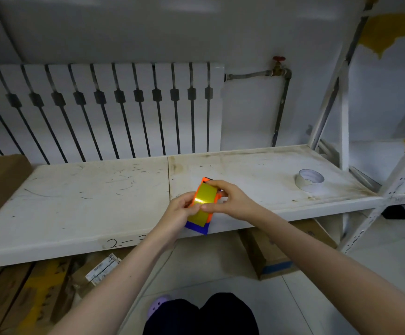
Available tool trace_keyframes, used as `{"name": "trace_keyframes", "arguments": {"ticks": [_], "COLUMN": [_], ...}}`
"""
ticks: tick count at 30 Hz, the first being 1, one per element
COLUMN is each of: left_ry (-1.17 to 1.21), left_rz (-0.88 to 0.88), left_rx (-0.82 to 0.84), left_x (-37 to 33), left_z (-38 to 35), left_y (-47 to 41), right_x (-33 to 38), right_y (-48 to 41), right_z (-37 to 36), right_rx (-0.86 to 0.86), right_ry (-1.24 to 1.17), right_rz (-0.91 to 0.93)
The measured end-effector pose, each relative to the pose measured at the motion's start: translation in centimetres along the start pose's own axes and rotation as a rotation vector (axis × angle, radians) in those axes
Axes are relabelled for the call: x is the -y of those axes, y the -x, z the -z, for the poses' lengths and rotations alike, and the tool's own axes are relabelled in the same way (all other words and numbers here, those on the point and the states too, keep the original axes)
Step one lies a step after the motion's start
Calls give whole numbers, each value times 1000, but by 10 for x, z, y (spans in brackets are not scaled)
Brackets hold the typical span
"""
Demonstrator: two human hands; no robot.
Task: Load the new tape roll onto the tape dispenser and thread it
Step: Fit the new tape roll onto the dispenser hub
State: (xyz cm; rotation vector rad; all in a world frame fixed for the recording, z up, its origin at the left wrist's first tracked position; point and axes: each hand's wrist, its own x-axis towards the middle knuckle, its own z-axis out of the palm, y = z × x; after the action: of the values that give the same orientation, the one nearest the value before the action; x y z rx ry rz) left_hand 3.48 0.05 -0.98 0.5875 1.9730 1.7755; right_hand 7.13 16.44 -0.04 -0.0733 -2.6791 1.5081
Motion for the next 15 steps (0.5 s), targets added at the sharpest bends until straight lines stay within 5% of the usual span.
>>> {"name": "trace_keyframes", "arguments": {"ticks": [9,15], "left_ry": [91,66], "left_rz": [106,196], "left_rx": [-79,-292], "left_x": [14,19], "left_z": [3,1], "left_y": [-46,-62], "right_x": [-48,-64], "right_y": [-37,-44], "right_z": [-18,-31], "right_rx": [-125,-134], "right_ry": [216,375], "right_rz": [276,372]}}
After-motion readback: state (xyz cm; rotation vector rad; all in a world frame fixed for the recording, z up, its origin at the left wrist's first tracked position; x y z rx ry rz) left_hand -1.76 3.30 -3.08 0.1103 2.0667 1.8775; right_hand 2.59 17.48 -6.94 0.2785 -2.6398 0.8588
